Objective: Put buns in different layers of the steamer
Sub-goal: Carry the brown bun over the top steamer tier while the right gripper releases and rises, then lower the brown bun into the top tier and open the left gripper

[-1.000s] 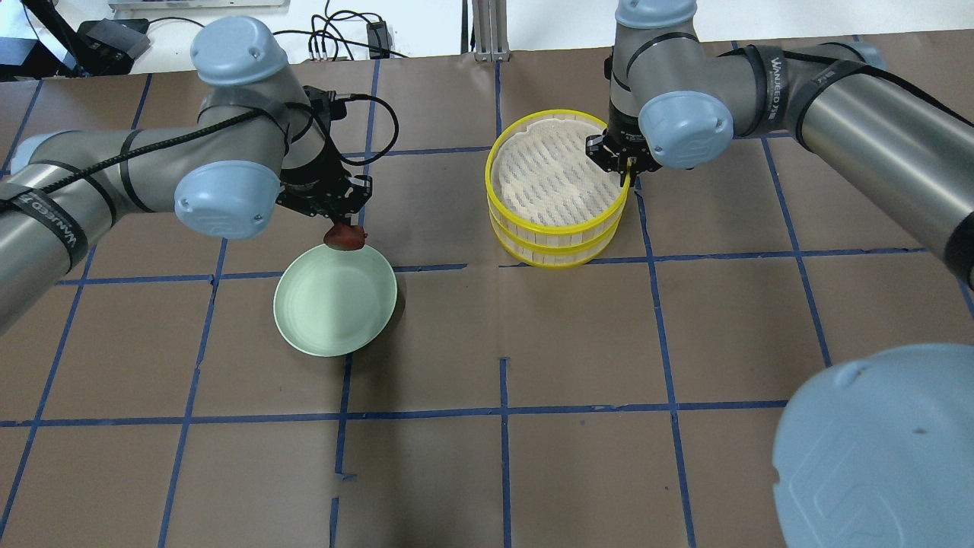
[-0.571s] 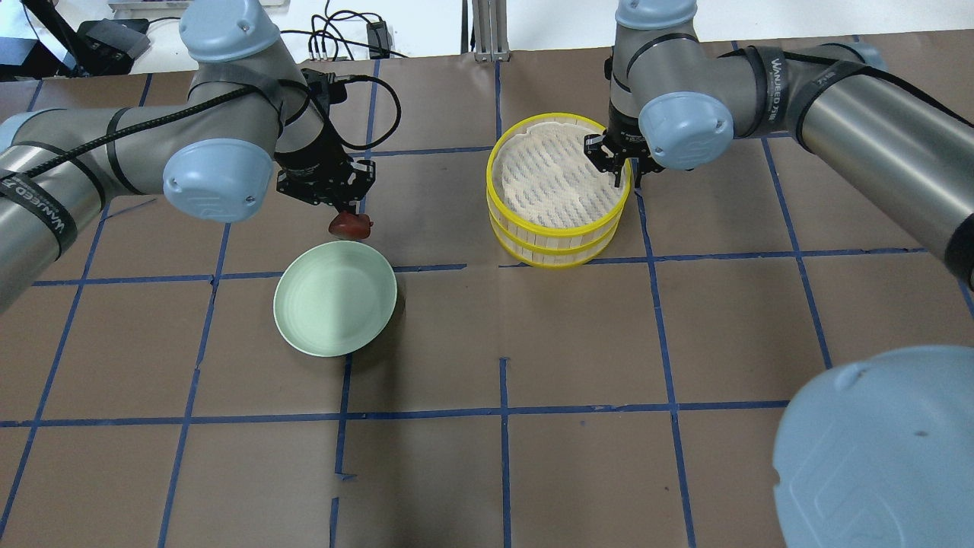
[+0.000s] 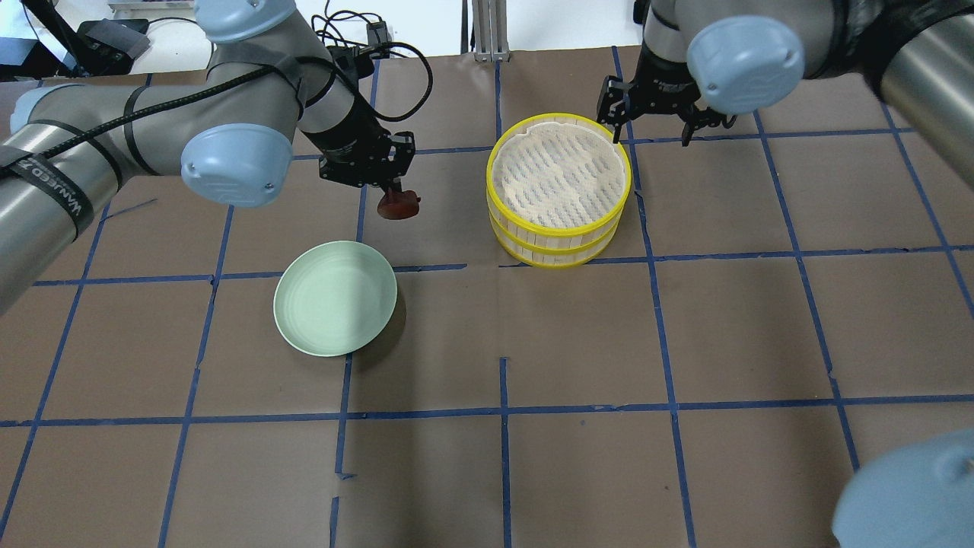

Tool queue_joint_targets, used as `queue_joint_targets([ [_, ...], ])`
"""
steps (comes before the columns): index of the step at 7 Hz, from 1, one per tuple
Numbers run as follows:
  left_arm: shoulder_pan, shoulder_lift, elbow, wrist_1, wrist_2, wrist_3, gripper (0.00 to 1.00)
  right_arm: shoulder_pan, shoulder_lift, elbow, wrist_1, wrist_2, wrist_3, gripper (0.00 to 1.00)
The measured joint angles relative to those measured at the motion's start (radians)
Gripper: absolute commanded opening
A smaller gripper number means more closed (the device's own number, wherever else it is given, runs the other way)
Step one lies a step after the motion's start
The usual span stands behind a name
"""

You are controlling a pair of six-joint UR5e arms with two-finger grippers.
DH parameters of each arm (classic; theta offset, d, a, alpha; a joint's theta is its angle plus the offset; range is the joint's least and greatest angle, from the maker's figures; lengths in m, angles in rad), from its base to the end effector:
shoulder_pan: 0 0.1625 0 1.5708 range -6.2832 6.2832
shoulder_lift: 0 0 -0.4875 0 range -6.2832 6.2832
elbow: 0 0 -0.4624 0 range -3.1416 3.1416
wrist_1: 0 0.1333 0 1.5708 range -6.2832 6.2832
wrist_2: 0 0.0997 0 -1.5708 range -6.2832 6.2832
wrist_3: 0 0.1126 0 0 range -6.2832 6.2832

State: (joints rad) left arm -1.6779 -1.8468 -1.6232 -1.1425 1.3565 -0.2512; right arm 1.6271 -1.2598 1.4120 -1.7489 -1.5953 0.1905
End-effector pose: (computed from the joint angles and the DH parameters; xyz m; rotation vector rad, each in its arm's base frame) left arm -0.2291 -0.6600 0.3829 0.1940 -2.9054 0.0874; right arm 0.1702 -0.7003 0.4466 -0.2097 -3.1131 0.0448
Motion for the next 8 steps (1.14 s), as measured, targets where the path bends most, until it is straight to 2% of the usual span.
queue_joint_targets([
  [2,-0.077,-0.034,0.045,0.060,-0.051,-0.093,0.11,-0.027,-0.154,-0.058,0.297,0.014,-0.055,0.99],
  [3,-0.119,-0.069,0.052,0.133,-0.060,-0.137,0.11,-0.057,-0.195,-0.061,0.359,0.014,-0.094,0.98],
  [5,-0.187,-0.147,0.070,0.307,-0.066,-0.276,0.14,-0.069,-0.226,-0.021,0.344,0.008,-0.128,0.99],
  [6,-0.200,-0.178,0.093,0.356,-0.072,-0.321,0.83,-0.052,-0.236,0.017,0.281,0.000,-0.129,1.00],
  [7,-0.205,-0.199,0.114,0.375,-0.081,-0.340,1.00,-0.040,-0.240,0.042,0.231,-0.012,-0.132,1.00],
  [8,-0.206,-0.217,0.126,0.382,-0.085,-0.346,1.00,-0.039,-0.240,0.053,0.211,-0.005,-0.137,1.00],
])
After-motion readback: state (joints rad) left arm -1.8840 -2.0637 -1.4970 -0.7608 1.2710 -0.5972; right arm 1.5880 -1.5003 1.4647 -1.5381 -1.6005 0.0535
